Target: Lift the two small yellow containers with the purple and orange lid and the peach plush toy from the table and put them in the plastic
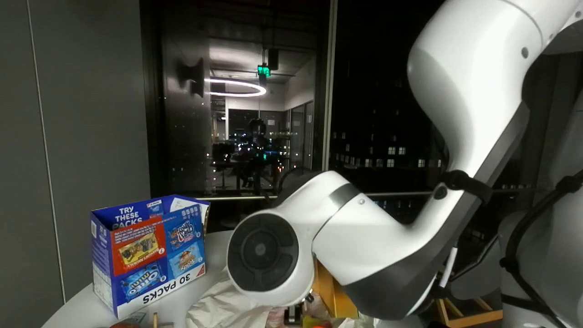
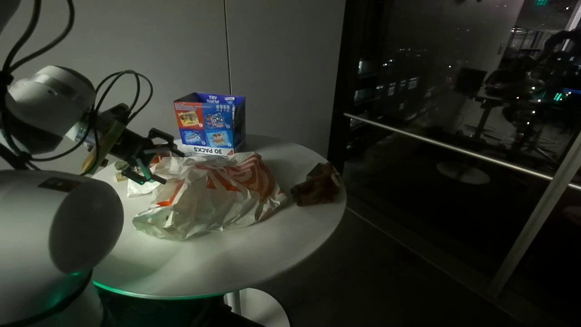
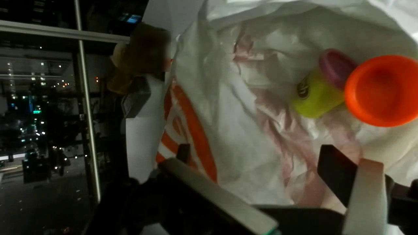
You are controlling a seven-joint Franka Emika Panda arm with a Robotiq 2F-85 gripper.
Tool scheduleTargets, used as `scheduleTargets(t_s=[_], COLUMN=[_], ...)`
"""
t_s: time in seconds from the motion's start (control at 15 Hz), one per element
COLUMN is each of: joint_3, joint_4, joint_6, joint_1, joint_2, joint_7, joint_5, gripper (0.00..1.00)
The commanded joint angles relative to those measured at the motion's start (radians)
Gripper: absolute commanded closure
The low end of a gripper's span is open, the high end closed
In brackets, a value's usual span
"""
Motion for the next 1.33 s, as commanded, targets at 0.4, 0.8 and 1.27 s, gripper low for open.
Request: scheduleTargets(t_s=[0.4, 0.8, 1.27], joint_3=[-0.010, 0.000, 0.031], joint_4=[-0.045, 0.011, -0.003], joint_6=[0.386, 0.684, 0.664], joint_1=[0.093, 0.071, 0.051], joint_2=[-0.223, -0.124, -0.133], joint_7=[-0.440, -0.604, -0.597], joint_5=[0.243, 0.226, 0.248], gripper=[0.00, 0.00, 0.00])
